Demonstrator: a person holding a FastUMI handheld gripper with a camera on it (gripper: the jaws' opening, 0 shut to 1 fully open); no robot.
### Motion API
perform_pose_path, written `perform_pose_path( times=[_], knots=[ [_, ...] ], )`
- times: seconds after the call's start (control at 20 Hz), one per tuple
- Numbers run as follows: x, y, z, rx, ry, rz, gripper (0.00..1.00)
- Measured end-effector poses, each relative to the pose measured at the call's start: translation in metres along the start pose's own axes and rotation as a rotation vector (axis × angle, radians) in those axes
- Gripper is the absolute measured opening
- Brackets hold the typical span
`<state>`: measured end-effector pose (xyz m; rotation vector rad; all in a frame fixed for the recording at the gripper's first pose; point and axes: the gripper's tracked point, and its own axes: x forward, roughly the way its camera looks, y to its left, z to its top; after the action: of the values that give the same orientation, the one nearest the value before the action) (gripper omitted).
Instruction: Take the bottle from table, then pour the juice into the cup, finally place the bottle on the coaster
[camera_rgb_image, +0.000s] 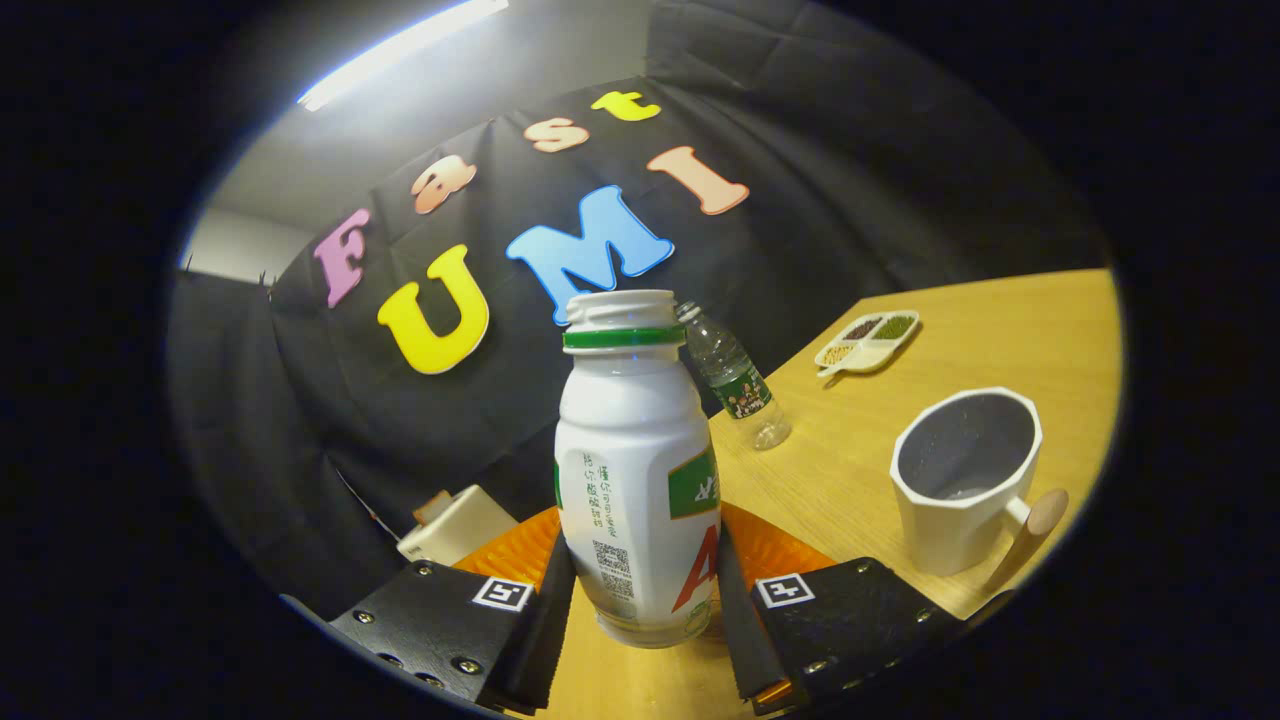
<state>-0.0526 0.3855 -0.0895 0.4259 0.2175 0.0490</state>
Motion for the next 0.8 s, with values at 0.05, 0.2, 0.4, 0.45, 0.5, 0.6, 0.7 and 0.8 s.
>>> perform_pose_path(
  times=[0.05, 0.2, 0.4, 0.45, 0.5, 0.6, 0.7, 0.8],
  knots=[
    [0.002, 0.003, -0.003, -0.074, 0.007, -0.007, 0.66],
    [0.02, 0.004, -0.012, -0.275, 0.018, -0.05, 0.66],
    [0.032, 0.002, -0.025, -0.407, 0.038, -0.061, 0.66],
    [0.037, 0.001, -0.031, -0.415, 0.053, -0.057, 0.66],
    [0.038, 0.001, -0.035, -0.414, 0.064, -0.051, 0.66],
    [0.041, -0.004, -0.039, -0.432, 0.077, -0.06, 0.66],
    [0.044, -0.005, -0.043, -0.445, 0.084, -0.058, 0.66],
    [0.044, -0.005, -0.041, -0.457, 0.076, -0.056, 0.66]
  ],
)
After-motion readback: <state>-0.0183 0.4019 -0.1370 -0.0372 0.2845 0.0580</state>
